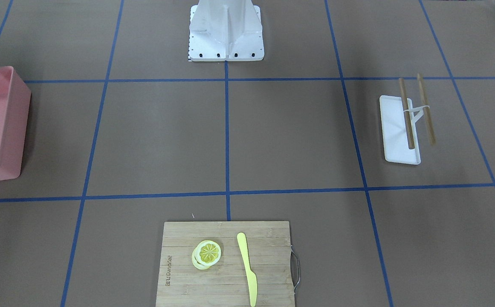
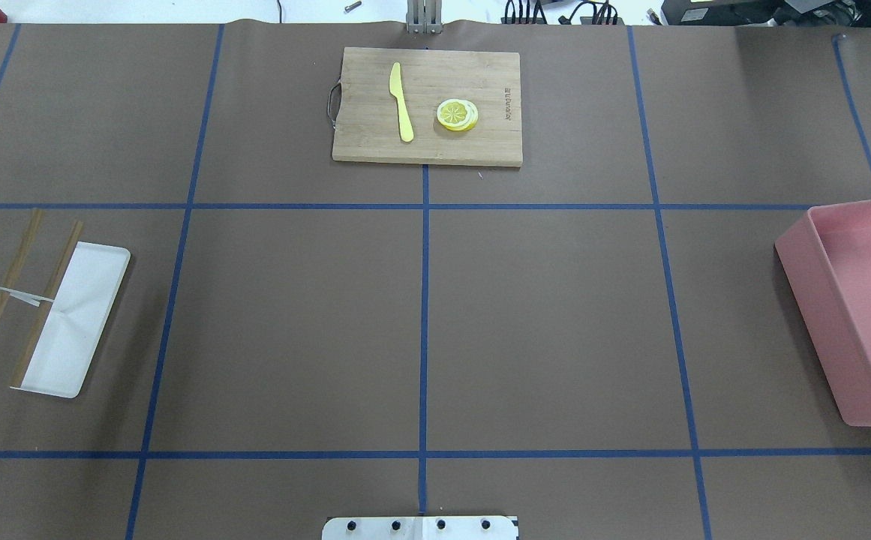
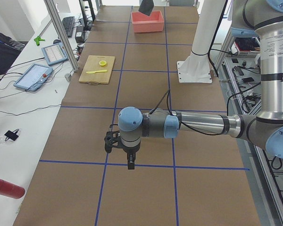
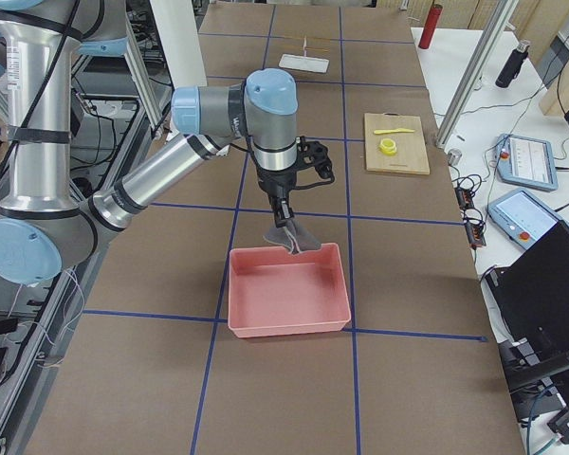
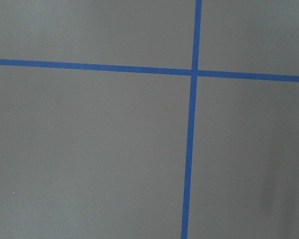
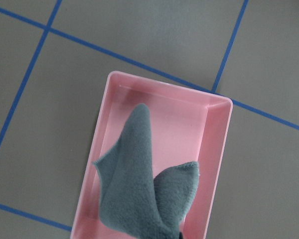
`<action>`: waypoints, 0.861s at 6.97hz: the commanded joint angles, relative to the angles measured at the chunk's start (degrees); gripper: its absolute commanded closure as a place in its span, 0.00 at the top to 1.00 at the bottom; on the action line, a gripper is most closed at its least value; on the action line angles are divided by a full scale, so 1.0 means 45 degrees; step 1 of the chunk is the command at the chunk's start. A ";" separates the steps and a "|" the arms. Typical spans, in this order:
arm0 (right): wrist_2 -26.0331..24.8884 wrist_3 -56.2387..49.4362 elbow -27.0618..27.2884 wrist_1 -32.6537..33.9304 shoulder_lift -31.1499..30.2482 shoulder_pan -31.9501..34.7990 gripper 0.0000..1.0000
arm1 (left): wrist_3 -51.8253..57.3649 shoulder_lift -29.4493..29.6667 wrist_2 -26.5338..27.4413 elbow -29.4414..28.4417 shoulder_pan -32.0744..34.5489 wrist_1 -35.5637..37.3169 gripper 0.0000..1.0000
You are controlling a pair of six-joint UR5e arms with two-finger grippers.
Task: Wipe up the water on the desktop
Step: 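Lower the cloth into the pink bin and open the right gripper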
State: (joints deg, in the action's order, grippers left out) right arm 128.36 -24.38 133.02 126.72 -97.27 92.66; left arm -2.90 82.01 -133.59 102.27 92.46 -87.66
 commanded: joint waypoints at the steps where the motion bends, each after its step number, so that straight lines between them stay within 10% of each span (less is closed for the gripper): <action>1: -0.0048 -0.1472 0.0068 0.0024 -0.1425 -0.0352 0.00 | 0.0000 -0.0001 -0.0020 0.0125 -0.0020 0.0008 0.99; 6: -0.0009 -0.1711 0.0088 -0.0015 -0.1880 -0.1391 0.00 | -0.0097 0.0174 0.0000 0.0164 -0.0098 0.0027 0.99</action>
State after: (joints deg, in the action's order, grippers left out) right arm 128.38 -31.70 133.41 126.65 -105.46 86.81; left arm -3.18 82.55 -133.66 103.00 92.07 -87.61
